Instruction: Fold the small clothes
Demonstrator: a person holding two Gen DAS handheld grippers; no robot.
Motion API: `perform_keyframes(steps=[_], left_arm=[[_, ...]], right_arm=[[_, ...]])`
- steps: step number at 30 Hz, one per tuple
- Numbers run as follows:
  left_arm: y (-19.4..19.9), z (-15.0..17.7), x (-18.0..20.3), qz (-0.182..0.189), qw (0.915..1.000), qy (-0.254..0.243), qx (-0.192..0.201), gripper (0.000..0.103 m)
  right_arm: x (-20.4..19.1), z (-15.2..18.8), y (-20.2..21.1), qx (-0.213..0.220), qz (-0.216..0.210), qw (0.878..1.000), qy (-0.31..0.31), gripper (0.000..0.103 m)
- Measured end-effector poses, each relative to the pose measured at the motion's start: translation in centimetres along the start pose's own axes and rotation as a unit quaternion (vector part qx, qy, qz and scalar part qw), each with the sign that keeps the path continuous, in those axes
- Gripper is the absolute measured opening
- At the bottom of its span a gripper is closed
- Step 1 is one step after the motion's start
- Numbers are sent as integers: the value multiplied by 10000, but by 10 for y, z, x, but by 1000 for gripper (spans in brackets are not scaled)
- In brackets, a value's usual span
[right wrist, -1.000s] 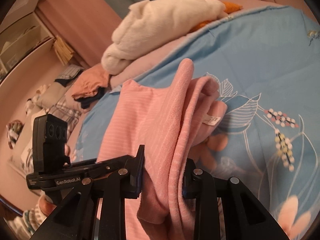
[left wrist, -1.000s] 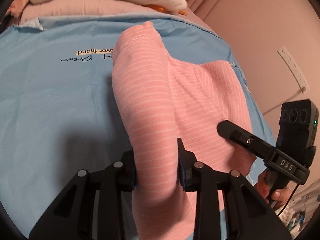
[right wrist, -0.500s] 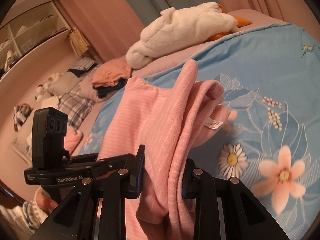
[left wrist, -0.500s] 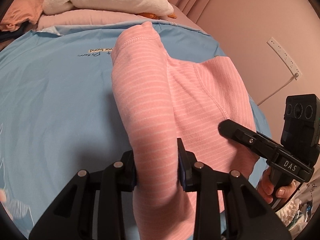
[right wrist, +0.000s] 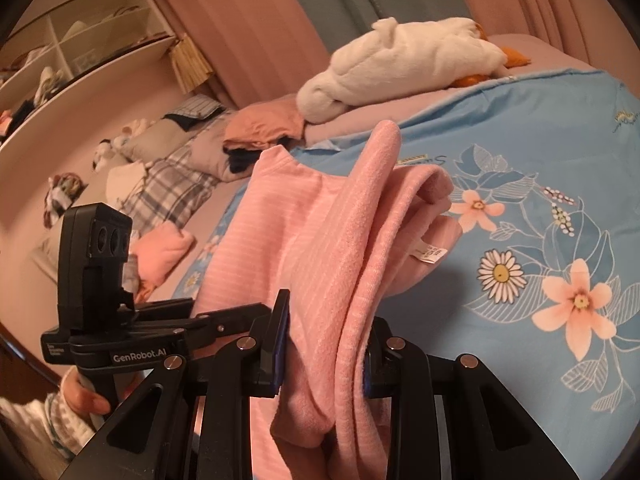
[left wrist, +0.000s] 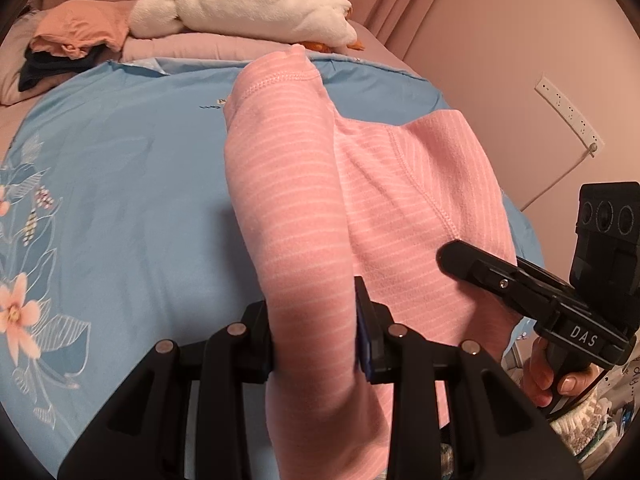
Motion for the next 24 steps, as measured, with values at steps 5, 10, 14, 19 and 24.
perform_keyframes(steps=[5, 10, 14, 19, 24], left_arm=[[21, 7, -6, -97, 9998, 19, 165, 31], [36, 11, -18, -166, 9994, 113, 286, 31], [44, 14, -26, -211, 9989, 211, 365, 31], [56, 16, -38, -310, 9977, 332, 493, 31], [68, 17, -50, -359, 9965, 461, 603, 31]], right_arm=[[-18, -1, 1, 52, -103, 9999, 96, 30], [-38, -2, -1, 66, -200, 9995, 236, 30], [-51, -3, -4, 53, -249, 9991, 347, 30], [-67, -4, -10, 29, -364, 9983, 459, 30], [-82, -7, -16, -14, -466, 9971, 601, 30]])
Point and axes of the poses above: each gripper's, at about its wrist camera, not at the fingertips, and y roughly against the way its jaws point, x to its right, z to its underside, the point moved 10 cm from there along -y, roughly the way its jaws point, and after that the axes turned 14 degrees about y, right-handed, at the moved point
